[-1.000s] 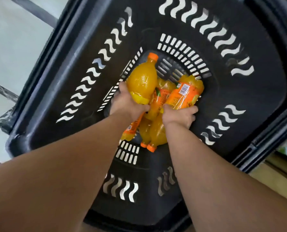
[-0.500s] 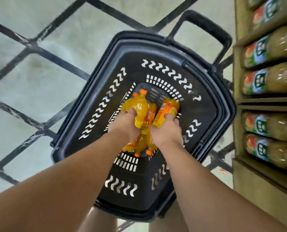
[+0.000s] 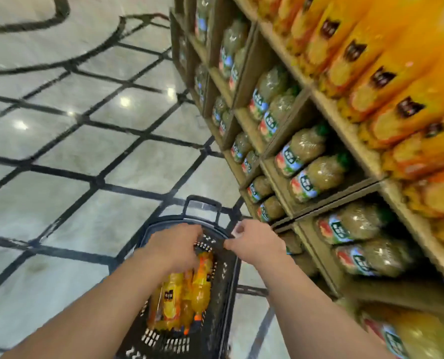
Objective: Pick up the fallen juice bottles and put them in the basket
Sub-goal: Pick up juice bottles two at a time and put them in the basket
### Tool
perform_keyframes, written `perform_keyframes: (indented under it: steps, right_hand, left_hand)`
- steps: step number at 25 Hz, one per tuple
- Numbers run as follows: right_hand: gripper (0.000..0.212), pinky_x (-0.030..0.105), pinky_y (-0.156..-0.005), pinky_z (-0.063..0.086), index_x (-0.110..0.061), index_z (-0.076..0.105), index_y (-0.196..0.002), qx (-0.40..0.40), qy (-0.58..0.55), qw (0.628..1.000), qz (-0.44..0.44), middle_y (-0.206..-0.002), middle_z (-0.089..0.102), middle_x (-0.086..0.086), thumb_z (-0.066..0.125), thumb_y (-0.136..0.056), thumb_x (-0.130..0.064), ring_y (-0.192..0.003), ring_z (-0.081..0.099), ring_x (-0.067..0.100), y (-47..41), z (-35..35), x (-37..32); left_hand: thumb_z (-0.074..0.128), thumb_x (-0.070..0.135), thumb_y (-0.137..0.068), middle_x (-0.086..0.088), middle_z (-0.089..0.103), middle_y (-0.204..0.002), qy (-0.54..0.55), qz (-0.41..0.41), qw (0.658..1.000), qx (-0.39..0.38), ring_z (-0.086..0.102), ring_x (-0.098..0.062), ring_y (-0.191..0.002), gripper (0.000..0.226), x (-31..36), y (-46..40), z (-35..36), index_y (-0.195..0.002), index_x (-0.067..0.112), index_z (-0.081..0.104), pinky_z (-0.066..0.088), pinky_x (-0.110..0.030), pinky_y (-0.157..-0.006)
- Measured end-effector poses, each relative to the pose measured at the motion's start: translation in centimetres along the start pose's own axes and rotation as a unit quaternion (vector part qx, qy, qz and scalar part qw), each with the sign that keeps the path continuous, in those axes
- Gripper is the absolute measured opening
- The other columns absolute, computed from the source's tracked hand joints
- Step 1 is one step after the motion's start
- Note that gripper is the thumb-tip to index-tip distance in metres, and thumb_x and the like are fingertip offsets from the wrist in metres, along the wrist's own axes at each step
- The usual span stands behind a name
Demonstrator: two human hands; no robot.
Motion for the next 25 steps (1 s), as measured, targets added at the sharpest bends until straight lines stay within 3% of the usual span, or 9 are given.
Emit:
perform_keyframes:
  steps: [6, 9, 12, 17, 21, 25]
  right_hand:
    - [0.051, 0.04, -0.09, 0.055, -0.028, 0.068, -0.115, 0.126, -0.071, 0.989, 0.025, -0.115, 0.068, 0.001, 0.066, -0.072, -0.054, -0.106, 0.065, 0.028, 18.6, -17.0, 2.9]
    - [0.051, 0.037, -0.087, 0.055, -0.031, 0.069, -0.118, 0.189, -0.097, 0.977, 0.032, -0.113, 0.069, -0.003, 0.07, -0.074, -0.056, -0.106, 0.065, 0.025, 28.0, -22.2, 6.2]
    - [0.05, 0.036, -0.09, 0.054, -0.031, 0.07, -0.117, 0.212, -0.14, 0.966, 0.045, -0.115, 0.068, -0.003, 0.075, -0.074, -0.056, -0.108, 0.064, 0.023, 35.6, -25.3, 11.0]
    - [0.055, 0.035, -0.095, 0.052, -0.026, 0.07, -0.125, 0.23, -0.167, 0.953, 0.102, -0.124, 0.066, -0.001, 0.08, -0.077, -0.052, -0.114, 0.063, 0.024, 45.1, -28.0, 20.7]
    - [0.053, 0.037, -0.099, 0.052, -0.021, 0.071, -0.124, 0.284, -0.196, 0.927, 0.145, -0.127, 0.067, 0.002, 0.079, -0.08, -0.049, -0.116, 0.062, 0.025, 53.2, -27.6, 30.6]
    - [0.057, 0.036, -0.088, 0.055, -0.02, 0.069, -0.128, 0.277, -0.219, 0.911, 0.212, -0.124, 0.067, 0.004, 0.079, -0.08, -0.05, -0.111, 0.064, 0.027, 60.2, -24.1, 41.1]
  left_hand:
    - [0.075, 0.039, -0.077, 0.006, 0.062, -0.126, -0.094, 0.143, 0.984, 0.051, 0.061, -0.022, -0.118, 0.056, 13.5, 14.4, -13.5, -0.129, 0.032, 0.057, 0.054, -0.038, -0.092]
    - [0.074, 0.038, -0.073, 0.004, 0.064, -0.118, -0.114, 0.232, 0.963, 0.072, 0.063, -0.023, -0.111, 0.046, 21.6, 21.4, -17.2, -0.116, 0.029, 0.059, 0.055, -0.041, -0.09]
    - [0.068, 0.047, -0.068, 0.006, 0.061, -0.11, -0.163, 0.298, 0.938, 0.075, 0.061, -0.023, -0.101, 0.043, 29.3, 27.3, -18.6, -0.104, 0.035, 0.049, 0.056, -0.044, -0.087]
    - [0.075, 0.048, -0.079, 0.01, 0.057, -0.114, -0.246, 0.37, 0.89, 0.105, 0.06, -0.021, -0.112, 0.054, 40.0, 34.9, -16.6, -0.126, 0.034, 0.053, 0.054, -0.038, -0.087]
    - [0.074, 0.051, -0.078, 0.01, 0.06, -0.121, -0.301, 0.407, 0.856, 0.103, 0.06, -0.021, -0.114, 0.054, 48.9, 40.4, -11.0, -0.126, 0.039, 0.054, 0.053, -0.038, -0.089]
    - [0.075, 0.052, -0.081, 0.008, 0.06, -0.122, -0.327, 0.446, 0.83, 0.079, 0.058, -0.018, -0.113, 0.056, 57.8, 46.1, -3.5, -0.13, 0.035, 0.054, 0.052, -0.036, -0.083]
Point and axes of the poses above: each hand's wrist, its own y-axis away from the middle knuckle, its own z-axis out of the palm, x = y × z, the point moved 7 cm from there along -y, towards the middle knuckle
